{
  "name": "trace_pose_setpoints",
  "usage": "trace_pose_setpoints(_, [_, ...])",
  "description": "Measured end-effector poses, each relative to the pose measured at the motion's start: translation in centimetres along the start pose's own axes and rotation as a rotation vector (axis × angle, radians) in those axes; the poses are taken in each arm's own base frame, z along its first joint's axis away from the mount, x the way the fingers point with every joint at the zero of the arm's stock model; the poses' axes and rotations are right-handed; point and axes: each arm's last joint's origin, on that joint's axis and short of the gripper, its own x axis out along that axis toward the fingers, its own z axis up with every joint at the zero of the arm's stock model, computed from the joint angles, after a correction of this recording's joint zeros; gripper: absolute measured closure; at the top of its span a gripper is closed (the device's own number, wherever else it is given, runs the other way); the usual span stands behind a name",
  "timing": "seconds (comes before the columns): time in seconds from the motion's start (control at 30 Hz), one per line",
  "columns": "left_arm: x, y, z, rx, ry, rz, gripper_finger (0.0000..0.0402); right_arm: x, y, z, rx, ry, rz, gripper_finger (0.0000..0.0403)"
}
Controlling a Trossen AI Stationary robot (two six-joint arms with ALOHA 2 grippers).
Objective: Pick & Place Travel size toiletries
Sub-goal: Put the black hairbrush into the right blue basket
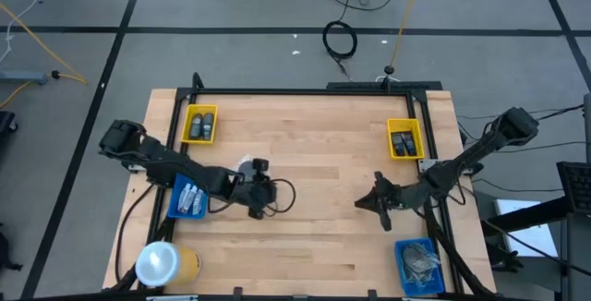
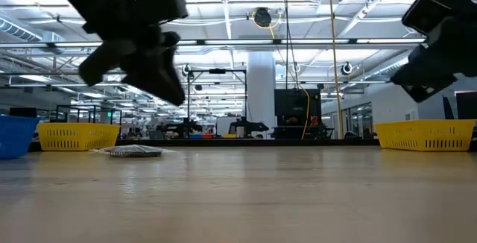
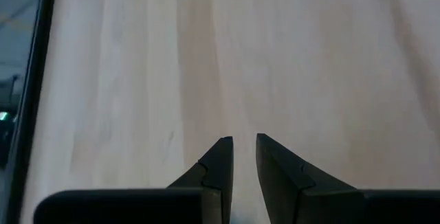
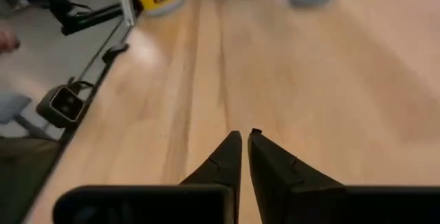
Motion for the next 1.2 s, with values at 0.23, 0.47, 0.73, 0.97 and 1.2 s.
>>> trace_pose_setpoints(0.23, [0.0,0.6,-2.4,0.006,0.226,-0.021,0.0279,0.3,-1.4,1.7,-0.29,-0.212,-0.219,0.04])
trace_pose_setpoints(0.47, [1.6,1.9,-3.9,-0.179,0.369,-0.027,0.0155,0.4,-2.7,3.2,-0.32,-0.3,-0.356,0.0401])
trace_pose_setpoints(0.73, [1.6,1.7,-5.7,-0.069,0.49,-0.188,0.0174,0.6,-3.8,2.7,-0.297,-0.232,-0.414,0.0399])
trace_pose_setpoints(0.97, [2.0,1.0,-7.4,0.029,0.461,-0.086,0.0236,0.7,-3.8,2.7,-0.29,-0.233,-0.414,0.0399])
trace_pose_setpoints(1.2, [2.4,1.0,-6.9,-0.036,0.41,-0.055,0.0384,0.7,-3.8,2.7,-0.286,-0.233,-0.413,0.0399])
